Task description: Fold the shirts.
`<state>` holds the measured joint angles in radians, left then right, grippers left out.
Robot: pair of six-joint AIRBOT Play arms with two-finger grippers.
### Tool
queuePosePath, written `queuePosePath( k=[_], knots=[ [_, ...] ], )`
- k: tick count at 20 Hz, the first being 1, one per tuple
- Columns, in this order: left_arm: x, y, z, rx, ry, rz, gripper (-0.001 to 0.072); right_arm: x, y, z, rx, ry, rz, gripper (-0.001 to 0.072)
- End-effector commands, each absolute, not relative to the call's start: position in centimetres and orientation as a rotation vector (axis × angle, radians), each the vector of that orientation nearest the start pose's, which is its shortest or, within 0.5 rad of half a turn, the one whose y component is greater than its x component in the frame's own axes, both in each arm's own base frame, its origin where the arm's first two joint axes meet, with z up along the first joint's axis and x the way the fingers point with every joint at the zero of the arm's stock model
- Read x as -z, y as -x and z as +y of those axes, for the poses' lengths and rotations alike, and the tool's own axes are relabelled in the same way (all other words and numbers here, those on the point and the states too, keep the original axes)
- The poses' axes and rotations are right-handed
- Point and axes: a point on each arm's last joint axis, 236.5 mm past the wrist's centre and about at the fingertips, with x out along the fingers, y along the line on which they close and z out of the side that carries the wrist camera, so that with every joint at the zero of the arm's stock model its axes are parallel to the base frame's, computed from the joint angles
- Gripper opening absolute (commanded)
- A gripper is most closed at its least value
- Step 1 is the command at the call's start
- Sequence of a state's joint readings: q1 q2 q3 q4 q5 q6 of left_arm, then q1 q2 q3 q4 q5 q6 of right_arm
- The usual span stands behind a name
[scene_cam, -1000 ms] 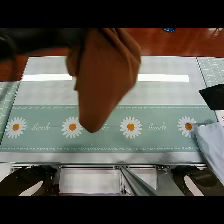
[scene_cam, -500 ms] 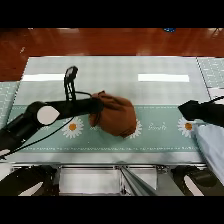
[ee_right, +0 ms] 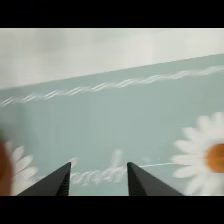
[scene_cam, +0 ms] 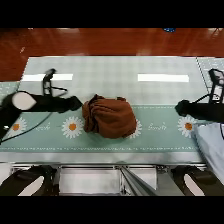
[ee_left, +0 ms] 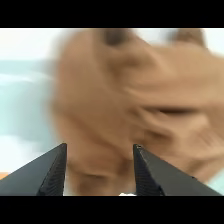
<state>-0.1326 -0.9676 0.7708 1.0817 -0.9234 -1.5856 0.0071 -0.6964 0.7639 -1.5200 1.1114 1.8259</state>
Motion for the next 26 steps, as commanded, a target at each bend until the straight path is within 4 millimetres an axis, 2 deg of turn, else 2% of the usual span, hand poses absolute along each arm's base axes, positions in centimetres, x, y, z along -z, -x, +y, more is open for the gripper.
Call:
queuePosePath(
  k=[1,2,3,5,6,8,10,14,16,17,18,19,22,26],
  knots=[
    [-2.7,-31.2,-4.6,0.135,0.528,1.123,0.0505,-4.3,-26.8,-5.4,0.32,-0.375,1.069,0.0408],
    [-1.6,-30.4,-4.3,0.127,0.623,1.148,0.0505,-2.8,-26.4,-5.1,0.313,-0.471,1.081,0.0408],
    [-0.4,-29.3,-5.6,0.194,0.691,1.187,0.0505,-1.1,-26.4,-3.3,0.245,-0.579,1.09,0.0408],
    [1.0,-26.4,-10.9,0.456,0.798,1.249,0.0504,1.4,-26.2,1.8,0.067,-0.744,1.109,0.0407],
    [1.7,-25.3,-12.9,0.57,0.788,1.242,0.0504,2.4,-25.7,4.1,-0.011,-0.792,1.13,0.0407],
    [4.1,-23.3,-14.6,0.647,0.72,1.285,0.0504,4.2,-23.9,6.7,-0.079,-0.795,1.203,0.0407],
    [5.6,-23.4,-15.6,0.633,0.676,1.298,0.0505,4.9,-22.8,8.3,-0.12,-0.754,1.25,0.0407],
    [7.4,-24.5,-18.6,0.617,0.622,1.279,0.0505,4.6,-22.6,11.2,-0.176,-0.733,1.264,0.0407],
    [8.1,-25.2,-19.1,0.609,0.573,1.268,0.0501,4.6,-22.2,12.5,-0.204,-0.719,1.28,0.0408],
    [7.9,-25.9,-19.1,0.607,0.568,1.256,0.04,4.6,-22.1,13.1,-0.207,-0.725,1.282,0.0407],
    [7.4,-26.7,-19.0,0.609,0.57,1.24,0.0135,4.5,-22.1,13.7,-0.212,-0.727,1.28,0.0408],
    [6.8,-27.3,-19.0,0.616,0.564,1.221,0.0024,4.5,-22.2,14.3,-0.22,-0.725,1.279,0.0408],
    [5.3,-28.9,-19.2,0.634,0.548,1.175,0.0021,6.5,-21.9,16.2,-0.226,-0.725,1.344,0.0408],
    [5.1,-29.0,-19.3,0.64,0.547,1.172,0.0021,8.7,-22.1,19.4,-0.269,-0.794,1.414,0.0407]
  ],
)
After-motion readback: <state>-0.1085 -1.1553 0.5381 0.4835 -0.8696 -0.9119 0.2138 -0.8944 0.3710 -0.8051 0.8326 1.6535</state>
